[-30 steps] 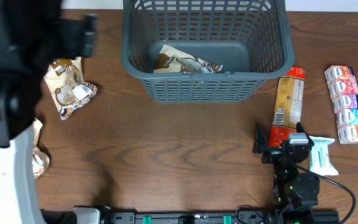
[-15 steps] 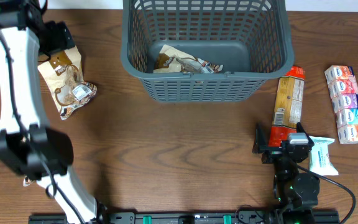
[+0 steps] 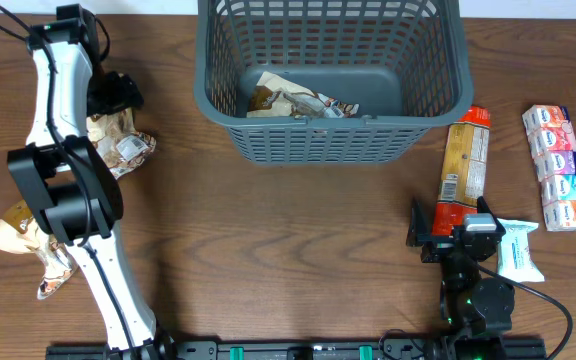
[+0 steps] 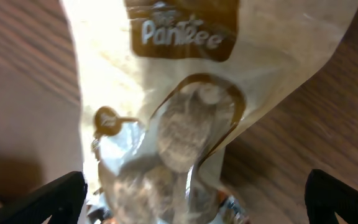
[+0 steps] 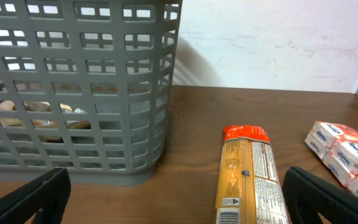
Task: Pack container
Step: 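Move the left gripper back and grasp another snack bag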
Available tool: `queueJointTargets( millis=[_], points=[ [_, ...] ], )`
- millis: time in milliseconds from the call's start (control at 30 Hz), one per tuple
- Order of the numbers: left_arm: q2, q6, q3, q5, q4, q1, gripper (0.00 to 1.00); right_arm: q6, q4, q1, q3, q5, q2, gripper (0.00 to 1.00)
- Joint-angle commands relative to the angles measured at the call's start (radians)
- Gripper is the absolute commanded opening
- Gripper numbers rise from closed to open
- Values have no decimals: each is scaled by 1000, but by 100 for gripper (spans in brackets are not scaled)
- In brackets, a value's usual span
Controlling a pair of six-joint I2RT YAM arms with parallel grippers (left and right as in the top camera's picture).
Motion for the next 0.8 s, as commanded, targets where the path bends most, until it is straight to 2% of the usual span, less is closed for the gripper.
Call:
queueJointTargets(
  millis=[0, 333, 467, 500, 533, 567, 600, 633, 767],
  points=[
    [-8, 25, -32, 47, 25, -1, 99, 14, 2, 6, -3, 3, -5, 99],
    [-8, 35, -235, 47, 136, 0, 99, 14, 23, 6, -3, 3, -5, 99],
    [-8, 35, -257, 47, 147, 0, 98, 14, 31, 6, -3, 3, -5, 99],
    [-8, 35, -257, 47, 147, 0, 92, 14, 32, 6, -3, 3, -5, 99],
    [-8, 35, -257, 47, 147, 0, 82, 14, 33, 6, -3, 3, -5, 99],
    [-8, 35, -257, 48, 147, 0, 66, 14, 33, 6, -3, 3, -5, 99],
    [-8, 35, -257, 55, 145, 0, 54, 14, 33, 6, -2, 3, -5, 99],
    [-8, 36, -257, 70, 143, 0, 46, 14, 33, 6, -2, 3, -5, 99],
    [-16, 36, -254, 138, 139, -1, 29, 14, 33, 6, -2, 3, -5, 99]
  ],
)
